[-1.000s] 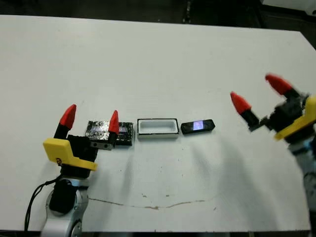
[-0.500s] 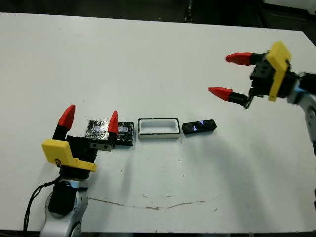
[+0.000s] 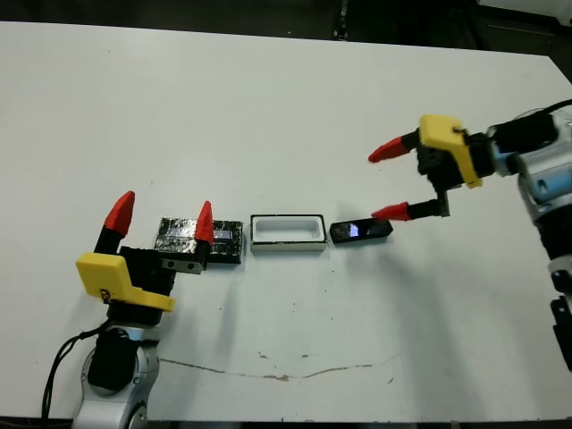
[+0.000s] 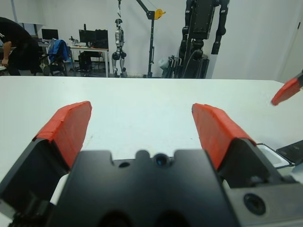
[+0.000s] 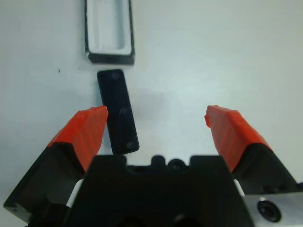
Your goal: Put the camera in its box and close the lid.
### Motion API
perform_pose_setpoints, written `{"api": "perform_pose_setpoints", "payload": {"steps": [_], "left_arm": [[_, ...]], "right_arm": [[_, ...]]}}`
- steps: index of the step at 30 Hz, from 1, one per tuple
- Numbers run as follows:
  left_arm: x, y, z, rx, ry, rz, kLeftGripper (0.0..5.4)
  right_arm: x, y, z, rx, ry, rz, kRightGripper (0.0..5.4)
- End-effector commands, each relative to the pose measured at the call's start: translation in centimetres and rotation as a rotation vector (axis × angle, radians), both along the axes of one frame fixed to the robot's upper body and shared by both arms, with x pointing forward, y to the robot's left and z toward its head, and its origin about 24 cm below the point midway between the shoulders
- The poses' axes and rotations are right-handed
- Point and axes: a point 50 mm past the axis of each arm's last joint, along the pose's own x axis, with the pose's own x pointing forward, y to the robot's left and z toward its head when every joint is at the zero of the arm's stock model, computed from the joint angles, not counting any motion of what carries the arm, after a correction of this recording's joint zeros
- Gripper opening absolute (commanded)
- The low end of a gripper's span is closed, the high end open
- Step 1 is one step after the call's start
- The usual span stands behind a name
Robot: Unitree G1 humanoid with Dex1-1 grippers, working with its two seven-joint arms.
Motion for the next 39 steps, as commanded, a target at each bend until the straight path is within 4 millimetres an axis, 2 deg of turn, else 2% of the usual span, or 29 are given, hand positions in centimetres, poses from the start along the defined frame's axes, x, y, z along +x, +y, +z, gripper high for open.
{"api": "perform_pose_setpoints", "payload": {"steps": [1, 12, 25, 39], "left_arm": [[0.0, 0.0, -0.2, 0.011, 0.021, 0.008, 5.39], [0.1, -0.1, -0.1, 0.013, 0.020, 0.010, 5.39], [0.1, -0.1, -0.2, 0.015, 0.022, 0.008, 5.39], [0.0, -0.2, -0.2, 0.014, 0.022, 0.013, 5.39]], "right_arm": [[0.1, 0.3, 0.0, -0.050, -0.019, 0.027, 5.40], [-0.2, 1.4, -1.7, -0.076, -0.005, 0.083, 5.40], [-0.7, 1.4, -2.5, -0.061, 0.001, 0.122, 5.40], [-1.0, 1.7, -4.1, -0.071, 0.118, 0.078, 5.40]]}}
